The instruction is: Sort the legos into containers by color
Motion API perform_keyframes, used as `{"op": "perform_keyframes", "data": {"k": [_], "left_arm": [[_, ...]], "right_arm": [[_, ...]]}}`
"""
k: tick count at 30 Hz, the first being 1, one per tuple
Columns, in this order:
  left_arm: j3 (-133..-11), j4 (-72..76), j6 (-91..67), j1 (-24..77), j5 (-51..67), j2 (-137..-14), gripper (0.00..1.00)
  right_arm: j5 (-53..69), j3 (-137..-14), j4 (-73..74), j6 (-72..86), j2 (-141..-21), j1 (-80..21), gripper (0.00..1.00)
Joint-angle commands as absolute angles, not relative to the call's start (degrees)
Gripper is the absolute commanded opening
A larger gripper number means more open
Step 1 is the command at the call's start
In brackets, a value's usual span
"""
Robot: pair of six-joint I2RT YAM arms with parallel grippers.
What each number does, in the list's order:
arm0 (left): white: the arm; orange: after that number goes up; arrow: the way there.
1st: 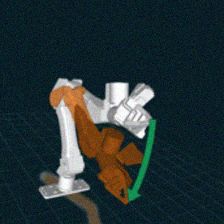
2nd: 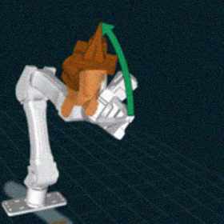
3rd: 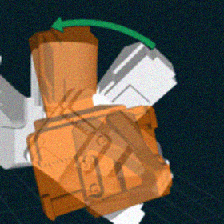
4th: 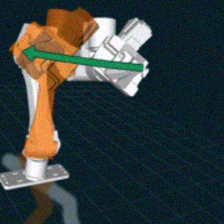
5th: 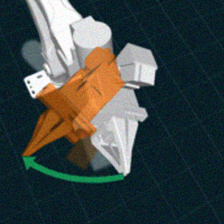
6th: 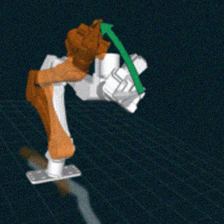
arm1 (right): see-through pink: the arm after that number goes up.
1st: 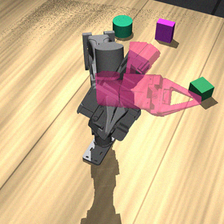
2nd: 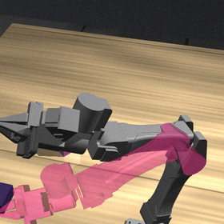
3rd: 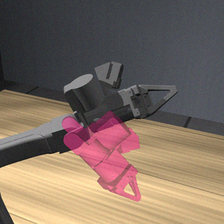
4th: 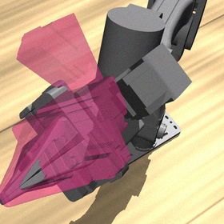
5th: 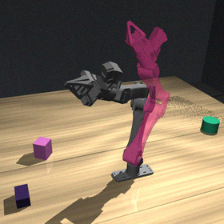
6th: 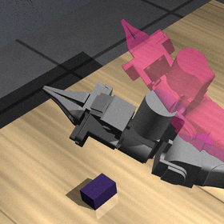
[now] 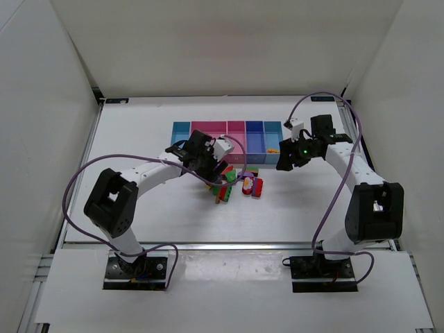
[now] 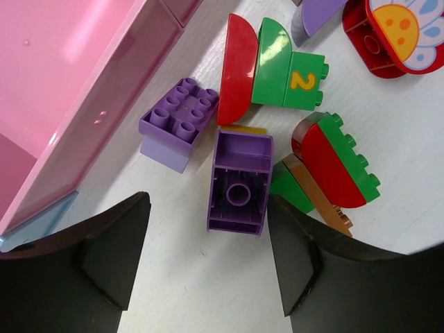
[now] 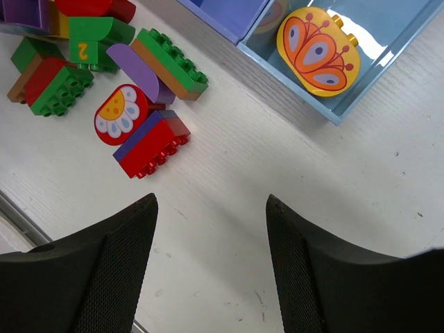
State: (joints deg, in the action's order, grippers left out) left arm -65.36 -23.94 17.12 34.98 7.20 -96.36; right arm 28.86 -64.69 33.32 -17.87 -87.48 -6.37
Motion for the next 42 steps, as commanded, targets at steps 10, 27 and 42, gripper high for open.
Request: {"op": "perform_keyframes", "data": {"k": [10,27,42], "left_arm": [[-67.94,-25.22,18.37,34.63,11.34,-97.73,0.83],[-67.59,-25.58,17.76,34.37,13.44,-97.13,0.32],[-71.46,-26.29,3.97,22.51,41.69,-81.74,0.22]], "right_arm": [[29.27,-66.01,32.96,-18.98,-88.68,-6.06,0.68],[29.78,-68.11,30.94,-13.37,-89.47,-3.96,0.71],[59.48,-70.93,19.44,2.26,-92.19,-2.02,0.72]]}}
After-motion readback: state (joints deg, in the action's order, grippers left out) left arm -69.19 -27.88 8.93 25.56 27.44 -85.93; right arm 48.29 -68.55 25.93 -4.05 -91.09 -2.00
